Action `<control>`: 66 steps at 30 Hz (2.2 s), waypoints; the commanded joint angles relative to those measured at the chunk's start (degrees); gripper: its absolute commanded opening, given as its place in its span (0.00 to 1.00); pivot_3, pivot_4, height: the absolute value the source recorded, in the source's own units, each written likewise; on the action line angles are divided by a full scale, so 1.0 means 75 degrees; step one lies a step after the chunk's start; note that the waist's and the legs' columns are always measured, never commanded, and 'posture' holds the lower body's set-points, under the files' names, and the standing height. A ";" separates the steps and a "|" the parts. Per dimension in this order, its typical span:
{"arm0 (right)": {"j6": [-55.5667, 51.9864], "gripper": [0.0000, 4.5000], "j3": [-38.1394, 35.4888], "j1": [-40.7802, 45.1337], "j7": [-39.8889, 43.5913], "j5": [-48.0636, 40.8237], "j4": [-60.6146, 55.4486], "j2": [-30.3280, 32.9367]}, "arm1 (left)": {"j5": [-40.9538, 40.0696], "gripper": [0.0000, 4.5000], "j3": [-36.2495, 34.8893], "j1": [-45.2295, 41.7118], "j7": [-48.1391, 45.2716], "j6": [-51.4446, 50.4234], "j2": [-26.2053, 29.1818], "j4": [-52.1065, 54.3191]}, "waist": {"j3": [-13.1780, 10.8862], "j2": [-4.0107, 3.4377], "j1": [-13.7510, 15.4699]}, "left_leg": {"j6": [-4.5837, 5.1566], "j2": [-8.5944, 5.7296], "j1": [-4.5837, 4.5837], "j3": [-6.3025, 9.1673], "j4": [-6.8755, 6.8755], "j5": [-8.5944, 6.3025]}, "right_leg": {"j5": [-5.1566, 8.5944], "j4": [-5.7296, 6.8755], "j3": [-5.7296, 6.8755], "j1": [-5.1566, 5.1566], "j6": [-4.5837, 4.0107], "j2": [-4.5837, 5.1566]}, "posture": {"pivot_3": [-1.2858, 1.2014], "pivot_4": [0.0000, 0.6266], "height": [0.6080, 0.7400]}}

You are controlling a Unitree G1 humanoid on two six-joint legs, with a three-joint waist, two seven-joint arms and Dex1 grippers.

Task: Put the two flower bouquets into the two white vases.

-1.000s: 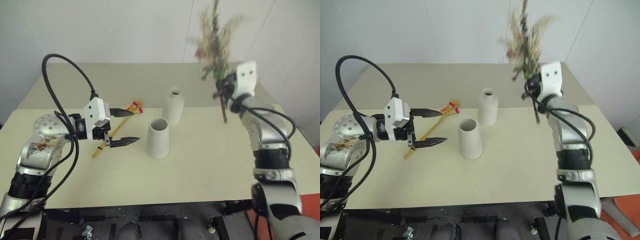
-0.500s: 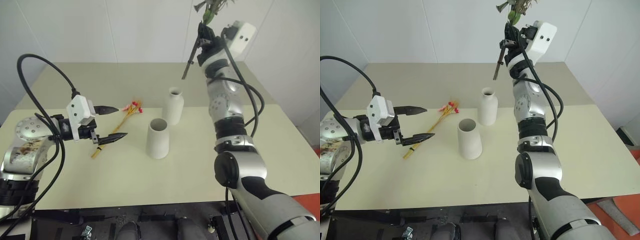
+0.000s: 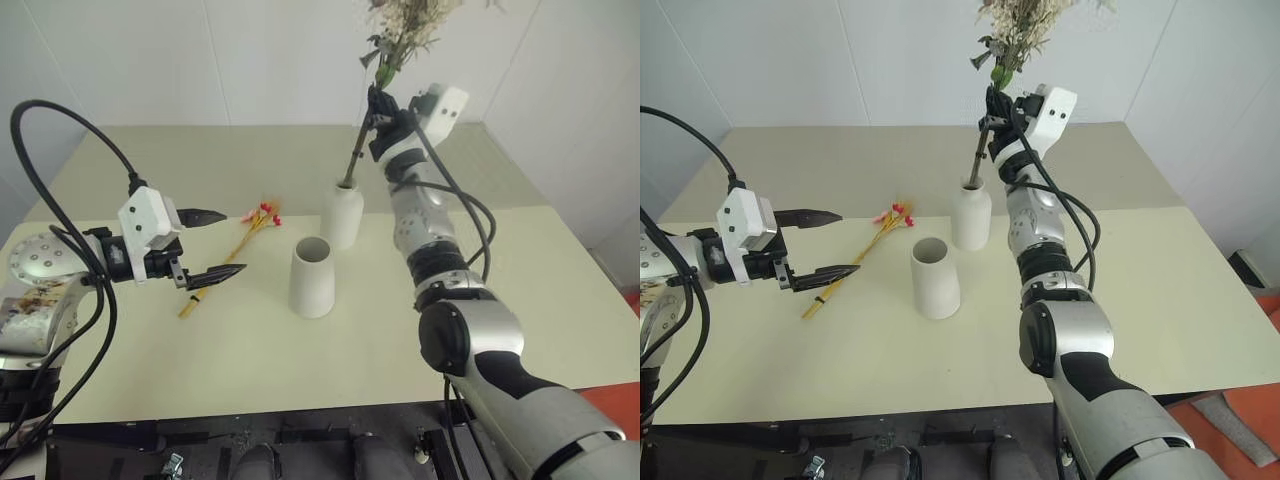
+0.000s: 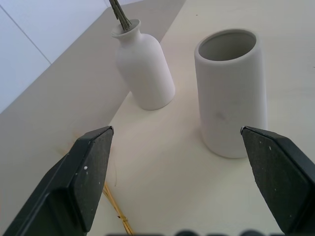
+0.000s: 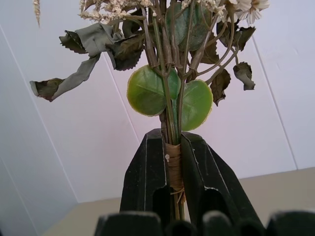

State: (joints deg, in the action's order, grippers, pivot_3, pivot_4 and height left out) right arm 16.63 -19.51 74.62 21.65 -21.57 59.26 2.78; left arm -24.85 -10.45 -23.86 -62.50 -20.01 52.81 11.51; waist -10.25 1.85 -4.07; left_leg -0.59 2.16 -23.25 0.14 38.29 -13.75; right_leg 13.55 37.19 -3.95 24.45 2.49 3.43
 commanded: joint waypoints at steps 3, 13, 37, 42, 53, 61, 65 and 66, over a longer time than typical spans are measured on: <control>0.0602 0.04 0.0075 -0.0024 0.0373 0.0051 -0.0075 -0.0116 | -0.0146 1.00 -0.0262 0.0046 0.0131 -0.0078 0.0091 0.0358 | 0.0000 0.0000 0.0000 | 0.0000 0.0000 -0.0001 0.0000 -0.0001 0.0000 | 0.0000 -0.0001 0.0000 0.0000 0.0000 0.0000 | 0.52 0.24 1.00; 0.1255 0.34 0.0327 -0.0428 0.0531 0.0468 0.0025 -0.0147 | -0.0155 1.00 -0.0237 0.0080 0.0206 -0.0100 0.0051 0.0379 | 0.0000 0.0000 -0.0004 | -0.0001 0.0000 0.0003 0.0000 -0.0003 0.0001 | -0.0001 0.0000 0.0000 0.0000 -0.0001 0.0000 | 0.52 0.24 1.00; 0.0875 1.00 0.1839 -0.2366 0.0822 0.1799 -0.2424 0.0439 | 0.0032 1.00 0.0260 -0.0529 0.0014 0.0220 -0.0252 -0.0187 | 0.0000 -0.0001 0.0009 | -0.0004 -0.0001 0.0005 0.0001 -0.0003 0.0002 | -0.0001 0.0003 0.0000 -0.0002 -0.0001 0.0000 | 0.52 0.24 1.00; 0.0147 1.00 0.1973 -0.2325 0.0755 0.1909 -0.2977 0.0996 | 0.0031 1.00 0.0309 -0.0557 -0.0006 0.0252 -0.0276 -0.0221 | 0.0000 0.0000 0.0013 | -0.0004 -0.0001 0.0004 0.0001 -0.0003 0.0002 | -0.0001 -0.0001 0.0000 -0.0002 -0.0001 0.0000 | 0.52 0.24 1.00; -0.2338 1.00 0.2285 -0.3503 0.2334 0.1245 -0.6238 0.2549 | 0.0016 1.00 0.0240 -0.0446 0.0004 0.0272 -0.0292 -0.0236 | 0.0000 0.0000 0.0046 | -0.0003 -0.0002 0.0000 0.0001 -0.0001 0.0002 | -0.0001 -0.0004 0.0001 -0.0005 -0.0001 0.0000 | 0.52 0.24 1.00; -0.4192 1.00 0.2204 -0.4483 0.3206 0.0511 -0.8361 0.3757 | 0.1626 1.00 0.0738 -0.1418 0.2449 -0.0444 -0.0948 -0.1206 | 0.0000 0.0004 0.0203 | -0.0002 -0.0003 0.0010 0.0001 0.0012 0.0002 | 0.0000 -0.0020 0.0001 -0.0009 0.0000 -0.0004 | 0.52 0.24 1.00; -0.5831 1.00 0.2124 -0.4762 0.3029 0.0350 -0.9333 0.4426 | 0.2298 1.00 0.1293 -0.2145 0.3476 -0.1843 -0.1403 -0.1418 | 0.0001 0.0005 0.0266 | -0.0001 -0.0008 0.0006 0.0005 0.0029 0.0002 | 0.0000 -0.0013 0.0001 -0.0012 0.0001 -0.0003 | 0.52 0.24 1.00; -0.6132 1.00 0.2069 -0.4832 0.2997 0.0283 -0.9562 0.4562 | 0.2492 1.00 0.1588 -0.2318 0.3442 -0.2319 -0.1323 -0.1409 | 0.0001 0.0005 0.0271 | -0.0001 -0.0010 -0.0001 0.0005 0.0034 0.0002 | 0.0001 -0.0009 0.0001 -0.0011 0.0001 0.0000 | 0.52 0.24 1.00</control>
State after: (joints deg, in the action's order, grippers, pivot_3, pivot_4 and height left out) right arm -25.21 -1.72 38.86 44.87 -17.41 -7.85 35.32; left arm -8.62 -0.68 -38.85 -38.11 -32.50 42.07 0.22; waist -10.24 1.89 -2.04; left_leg -0.59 2.09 -23.29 0.21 38.55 -13.73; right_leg 13.55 37.13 -3.93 24.37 2.50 3.42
